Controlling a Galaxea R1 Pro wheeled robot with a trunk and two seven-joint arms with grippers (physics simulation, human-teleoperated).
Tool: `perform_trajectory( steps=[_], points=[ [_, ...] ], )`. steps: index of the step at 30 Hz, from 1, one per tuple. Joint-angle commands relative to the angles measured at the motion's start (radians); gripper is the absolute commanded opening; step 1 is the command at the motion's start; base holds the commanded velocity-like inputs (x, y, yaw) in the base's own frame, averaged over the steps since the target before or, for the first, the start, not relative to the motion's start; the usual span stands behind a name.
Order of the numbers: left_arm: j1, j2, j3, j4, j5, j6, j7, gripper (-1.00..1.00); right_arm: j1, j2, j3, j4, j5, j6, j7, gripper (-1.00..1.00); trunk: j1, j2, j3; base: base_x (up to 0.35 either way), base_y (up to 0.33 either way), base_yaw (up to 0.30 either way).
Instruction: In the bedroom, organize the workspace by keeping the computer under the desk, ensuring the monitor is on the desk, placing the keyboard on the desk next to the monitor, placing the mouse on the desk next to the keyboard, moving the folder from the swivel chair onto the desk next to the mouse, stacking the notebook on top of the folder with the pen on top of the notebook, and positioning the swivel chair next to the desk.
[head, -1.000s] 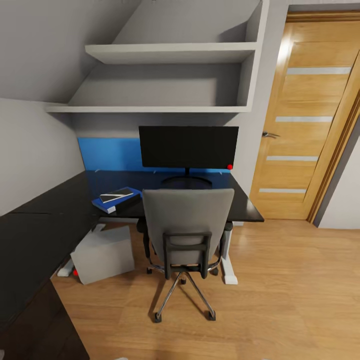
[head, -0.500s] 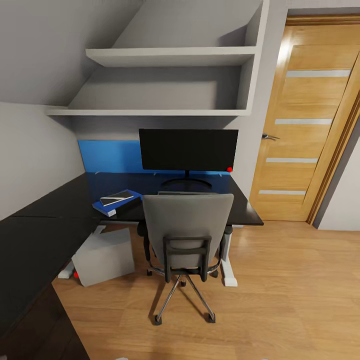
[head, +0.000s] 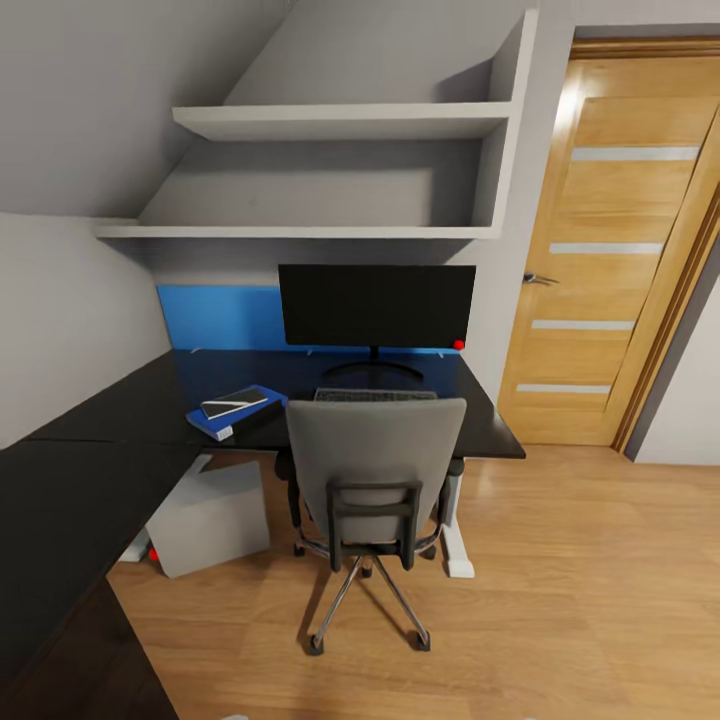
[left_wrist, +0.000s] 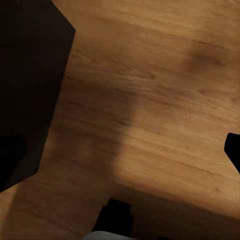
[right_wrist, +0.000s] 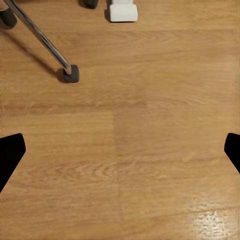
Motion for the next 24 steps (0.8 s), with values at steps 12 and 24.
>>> perform_trajectory(
  steps=[12,24],
  points=[
    [0.000,0.000,-0.008,0.000,0.010,-0.003,0.003,1.00,-0.001,0.001,0.009,0.002,-0.009,-0.004,-0.001,1.00,-0.046,0.084,0.037,0.000,0.000,0.000],
    [0.000,-0.002,-0.008,0.000,0.010,-0.003,0.003,1.00,-0.001,0.001,0.009,0.002,-0.009,-0.004,-0.001,1.00,-0.092,0.168,0.074,0.000,0.000,0.000]
  ],
)
